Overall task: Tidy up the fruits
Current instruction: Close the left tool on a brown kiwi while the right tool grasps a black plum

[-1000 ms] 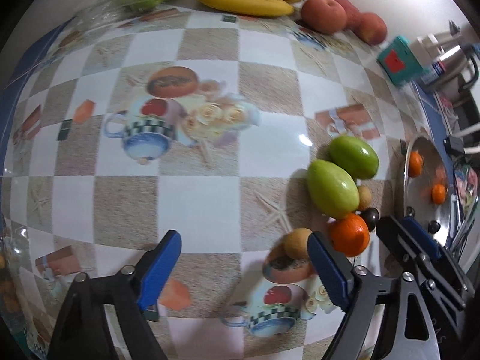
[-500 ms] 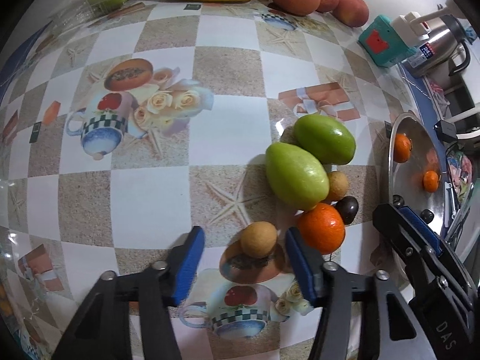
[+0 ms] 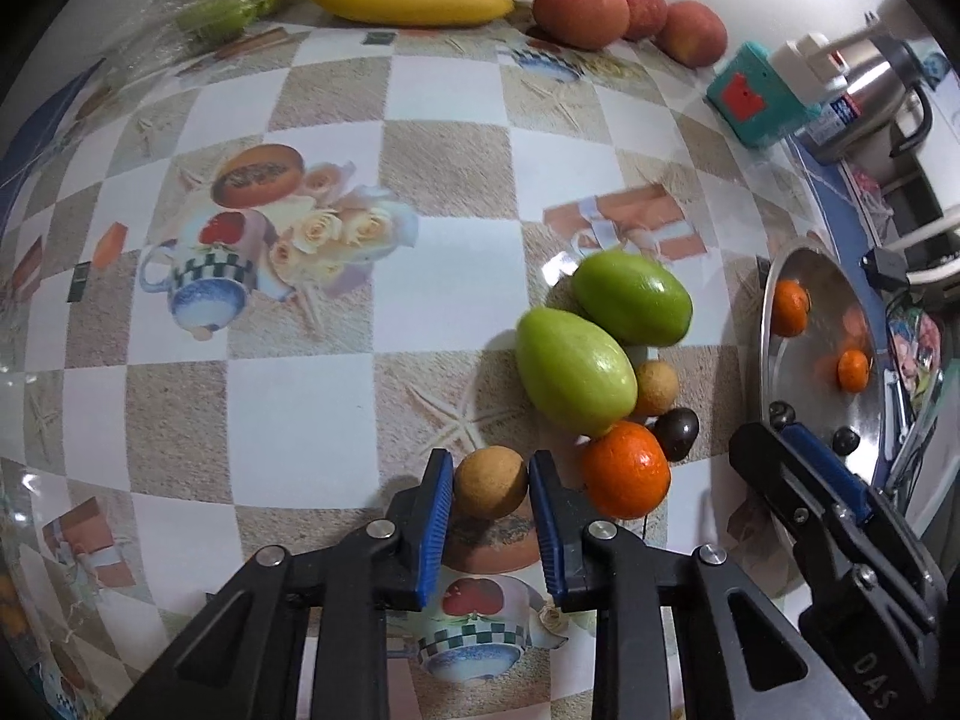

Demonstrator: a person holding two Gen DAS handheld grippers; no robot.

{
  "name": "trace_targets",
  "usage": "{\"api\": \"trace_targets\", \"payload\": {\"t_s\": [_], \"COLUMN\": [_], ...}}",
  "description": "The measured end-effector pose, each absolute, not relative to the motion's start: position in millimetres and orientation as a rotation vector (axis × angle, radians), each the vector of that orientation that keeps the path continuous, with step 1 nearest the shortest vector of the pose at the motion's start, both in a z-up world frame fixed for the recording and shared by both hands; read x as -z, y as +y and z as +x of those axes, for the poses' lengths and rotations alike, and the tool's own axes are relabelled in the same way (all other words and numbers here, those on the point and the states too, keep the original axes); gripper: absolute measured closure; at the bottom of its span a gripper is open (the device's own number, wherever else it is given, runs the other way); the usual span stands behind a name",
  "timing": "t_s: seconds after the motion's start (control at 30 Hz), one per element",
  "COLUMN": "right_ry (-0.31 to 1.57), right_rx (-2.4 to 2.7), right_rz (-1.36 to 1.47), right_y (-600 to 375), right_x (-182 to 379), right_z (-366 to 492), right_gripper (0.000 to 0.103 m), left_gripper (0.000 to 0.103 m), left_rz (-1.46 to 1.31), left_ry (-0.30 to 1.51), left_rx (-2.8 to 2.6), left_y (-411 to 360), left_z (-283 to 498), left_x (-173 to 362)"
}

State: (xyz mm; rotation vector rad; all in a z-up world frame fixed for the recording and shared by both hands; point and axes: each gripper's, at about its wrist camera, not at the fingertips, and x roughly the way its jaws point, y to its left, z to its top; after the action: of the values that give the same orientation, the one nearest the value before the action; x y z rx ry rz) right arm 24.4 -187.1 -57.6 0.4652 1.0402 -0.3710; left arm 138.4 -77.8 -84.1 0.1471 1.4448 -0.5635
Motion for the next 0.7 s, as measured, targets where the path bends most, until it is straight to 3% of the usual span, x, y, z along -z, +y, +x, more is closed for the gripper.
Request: {"api": "trace_targets", "payload": {"t_s": [0.27,0.7], "right_ry": [1.052,1.118], "right_rx": [0.341,0.350], "right_rz": [0.440,0.468], "right_y": [-178.5,-184.6], "right_x": [60.6,85.0], "right_z": [31.0,41.1], "right_gripper": [0.067,0.069], "left_gripper": [0.075,0.075], "left_rz": [0.093,0.085], "left_ry": [1.417,1.410], "left_rx": [0.529,0.534], "left_y": [-73.0,-62.4], "left_z": [150.9,152.4], "left_x": [77.6,72.7]}}
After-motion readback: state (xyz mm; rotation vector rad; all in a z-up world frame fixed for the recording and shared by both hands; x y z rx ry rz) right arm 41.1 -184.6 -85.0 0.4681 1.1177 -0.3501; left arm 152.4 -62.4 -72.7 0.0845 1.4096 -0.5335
